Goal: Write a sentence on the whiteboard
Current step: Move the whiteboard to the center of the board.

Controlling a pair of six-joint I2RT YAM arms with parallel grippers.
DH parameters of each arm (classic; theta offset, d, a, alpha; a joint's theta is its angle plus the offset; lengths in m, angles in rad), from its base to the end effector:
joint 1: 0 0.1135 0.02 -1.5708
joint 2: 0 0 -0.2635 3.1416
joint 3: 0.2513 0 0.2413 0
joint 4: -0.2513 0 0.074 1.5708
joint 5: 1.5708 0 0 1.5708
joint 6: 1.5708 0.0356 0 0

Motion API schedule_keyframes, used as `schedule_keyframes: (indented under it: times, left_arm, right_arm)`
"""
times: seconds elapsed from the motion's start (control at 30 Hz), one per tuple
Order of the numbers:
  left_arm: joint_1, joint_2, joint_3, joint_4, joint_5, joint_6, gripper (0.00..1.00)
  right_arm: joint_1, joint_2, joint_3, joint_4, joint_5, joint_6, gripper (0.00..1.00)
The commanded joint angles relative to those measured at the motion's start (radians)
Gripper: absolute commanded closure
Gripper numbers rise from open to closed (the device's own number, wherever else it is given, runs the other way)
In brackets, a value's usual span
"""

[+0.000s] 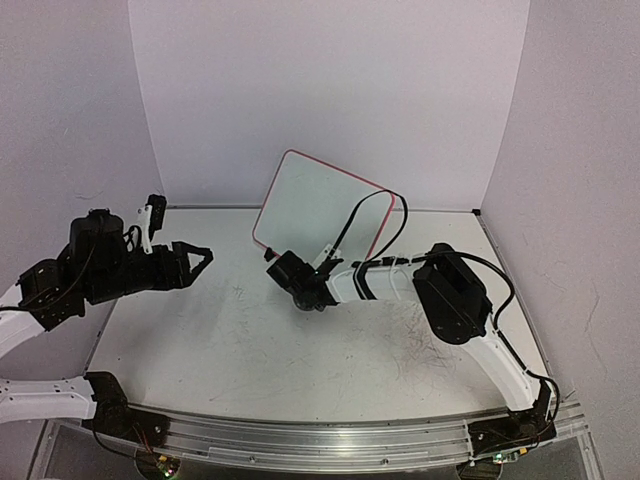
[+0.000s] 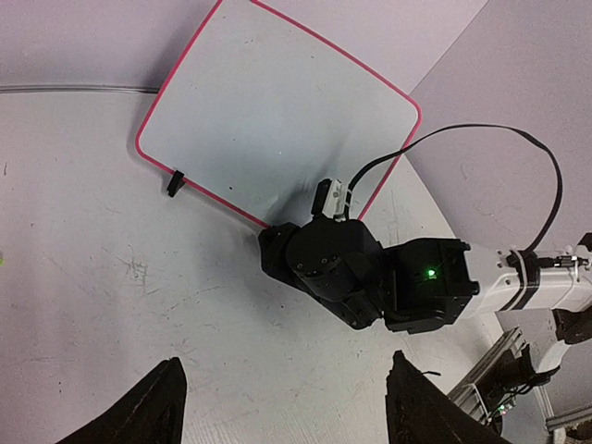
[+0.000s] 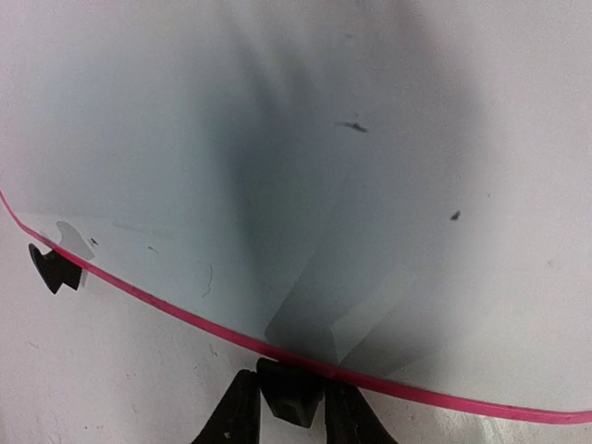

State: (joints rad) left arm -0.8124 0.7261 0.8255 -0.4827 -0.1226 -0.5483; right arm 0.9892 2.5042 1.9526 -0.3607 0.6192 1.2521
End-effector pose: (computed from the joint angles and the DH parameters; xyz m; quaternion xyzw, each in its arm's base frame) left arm 0.1070 -0.1066 0.3305 0.0750 0.8246 -0.3118 0.4660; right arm 0.3058 0.4276 0.1175 0.2158 0.8806 0.1518 0.3936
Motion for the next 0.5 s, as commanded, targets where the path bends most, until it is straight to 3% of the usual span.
schedule_keyframes:
  times: [0.0, 0.2, 0.37, 0.47]
  left_arm:
    - [0.004, -0.008, 0.048, -0.002, -0.035, 0.019, 0.25]
    - [0.004, 0.005, 0.052, -0.002, -0.039, 0.011, 0.25]
    - [0.004, 0.012, 0.056, 0.0, -0.047, -0.009, 0.24]
    - [0.004, 0.025, 0.055, 0.003, -0.047, -0.02, 0.24]
  right_arm:
    - [-0.016, 0.005, 0.038, 0.006, 0.028, -0.066, 0.8]
    - [-0.016, -0.006, 0.028, 0.008, 0.017, -0.191, 0.84]
    - [-0.018, -0.041, -0.035, 0.016, 0.013, -0.269, 0.98]
    - [-0.019, -0.079, -0.087, 0.045, -0.003, -0.339, 1.0]
